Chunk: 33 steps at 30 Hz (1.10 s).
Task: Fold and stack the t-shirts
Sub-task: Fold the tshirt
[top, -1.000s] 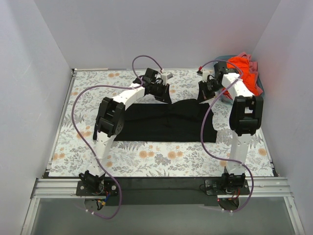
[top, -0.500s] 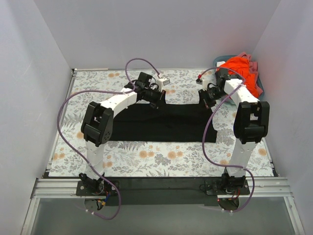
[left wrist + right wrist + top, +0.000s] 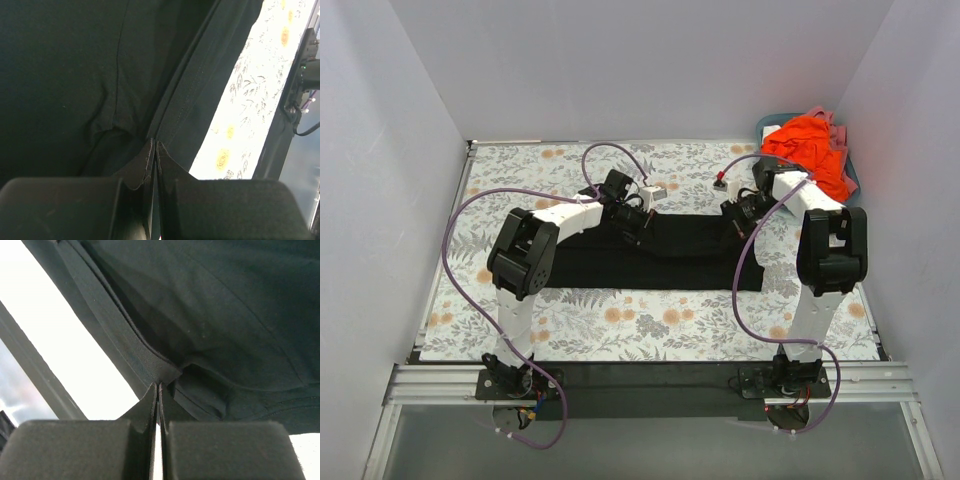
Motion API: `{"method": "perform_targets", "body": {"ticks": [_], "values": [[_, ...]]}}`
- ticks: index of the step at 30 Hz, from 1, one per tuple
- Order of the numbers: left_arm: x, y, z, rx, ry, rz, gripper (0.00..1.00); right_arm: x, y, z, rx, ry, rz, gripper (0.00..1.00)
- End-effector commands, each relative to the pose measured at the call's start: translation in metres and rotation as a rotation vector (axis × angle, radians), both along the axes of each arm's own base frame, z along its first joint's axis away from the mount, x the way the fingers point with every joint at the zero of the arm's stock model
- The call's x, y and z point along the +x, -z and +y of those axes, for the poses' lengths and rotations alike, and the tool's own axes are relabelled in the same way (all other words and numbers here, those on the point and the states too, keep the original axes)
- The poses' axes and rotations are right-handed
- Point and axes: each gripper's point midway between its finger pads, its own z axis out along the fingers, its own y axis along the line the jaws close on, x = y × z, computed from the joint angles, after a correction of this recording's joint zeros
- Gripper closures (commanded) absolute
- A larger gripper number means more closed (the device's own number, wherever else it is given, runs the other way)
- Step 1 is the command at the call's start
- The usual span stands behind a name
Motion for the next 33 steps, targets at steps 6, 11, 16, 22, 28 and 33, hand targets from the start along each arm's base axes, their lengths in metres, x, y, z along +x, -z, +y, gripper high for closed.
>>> {"method": "perform_targets", "body": {"ticks": [6, 11, 16, 22, 28, 33], "values": [[0.009, -0.003, 0.006, 0.038, -0.035, -0.04, 0.99, 0.018, -0.001, -0.007, -0.065, -0.019, -0.046, 0.99], [0.021, -0.003, 0.004, 0.054, -0.06, -0.061, 0.96, 0.042, 0.003, -0.009, -0.096, 0.001, -0.064, 0.99], [0.026, 0.0, 0.003, 0.068, -0.06, -0.053, 0.81, 0.039, 0.019, -0.011, -0.136, -0.009, -0.029, 0.97], [0.046, -0.05, 0.02, 0.02, -0.112, -0.107, 0.66, 0.03, 0.007, -0.029, -0.198, 0.011, -0.063, 0.48], [0.083, -0.08, 0.075, 0.068, -0.226, -0.195, 0.65, 0.046, -0.037, -0.043, -0.177, 0.101, -0.167, 0.51], [0.082, -0.07, 0.097, 0.12, -0.228, -0.22, 0.66, 0.038, -0.034, -0.033, -0.148, 0.101, -0.125, 0.58]]}}
